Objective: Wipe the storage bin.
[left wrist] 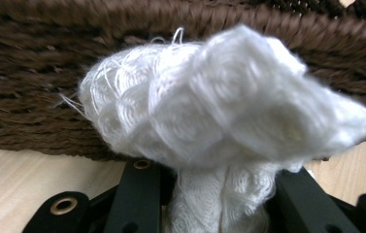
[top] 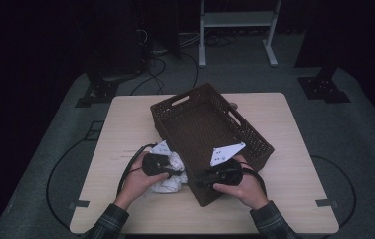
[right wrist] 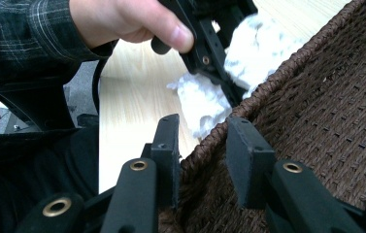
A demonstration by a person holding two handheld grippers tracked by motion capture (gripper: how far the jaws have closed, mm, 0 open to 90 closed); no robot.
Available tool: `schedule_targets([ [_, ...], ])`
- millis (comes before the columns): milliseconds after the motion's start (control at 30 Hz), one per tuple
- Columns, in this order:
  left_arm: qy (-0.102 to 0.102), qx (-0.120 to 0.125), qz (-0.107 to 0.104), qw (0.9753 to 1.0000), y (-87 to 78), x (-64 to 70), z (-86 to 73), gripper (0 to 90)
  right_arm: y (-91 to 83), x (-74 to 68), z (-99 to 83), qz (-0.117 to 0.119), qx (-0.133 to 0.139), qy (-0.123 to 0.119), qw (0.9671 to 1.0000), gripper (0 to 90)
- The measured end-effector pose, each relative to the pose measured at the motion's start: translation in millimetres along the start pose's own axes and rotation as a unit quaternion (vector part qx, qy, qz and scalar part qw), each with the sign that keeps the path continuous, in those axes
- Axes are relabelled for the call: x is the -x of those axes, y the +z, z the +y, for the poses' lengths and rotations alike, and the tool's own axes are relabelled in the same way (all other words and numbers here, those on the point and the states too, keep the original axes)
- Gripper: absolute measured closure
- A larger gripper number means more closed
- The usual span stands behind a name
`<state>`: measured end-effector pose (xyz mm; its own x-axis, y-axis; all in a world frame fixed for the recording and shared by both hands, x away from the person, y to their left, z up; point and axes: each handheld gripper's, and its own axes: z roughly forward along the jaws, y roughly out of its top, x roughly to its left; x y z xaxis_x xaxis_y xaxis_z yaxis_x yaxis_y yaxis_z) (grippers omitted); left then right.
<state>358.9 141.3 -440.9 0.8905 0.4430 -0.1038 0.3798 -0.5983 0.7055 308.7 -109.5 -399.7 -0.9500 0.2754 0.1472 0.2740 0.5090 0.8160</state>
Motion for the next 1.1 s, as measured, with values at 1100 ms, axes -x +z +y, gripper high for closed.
schedule_targets([
  [1100, 0.007, 0.005, -0.011, 0.9999, -2.4, 9.5, -1.3, 68.7, 1.0, 0.5, 0.8, -0.006, 0.004, 0.0, 1.0, 65.8],
])
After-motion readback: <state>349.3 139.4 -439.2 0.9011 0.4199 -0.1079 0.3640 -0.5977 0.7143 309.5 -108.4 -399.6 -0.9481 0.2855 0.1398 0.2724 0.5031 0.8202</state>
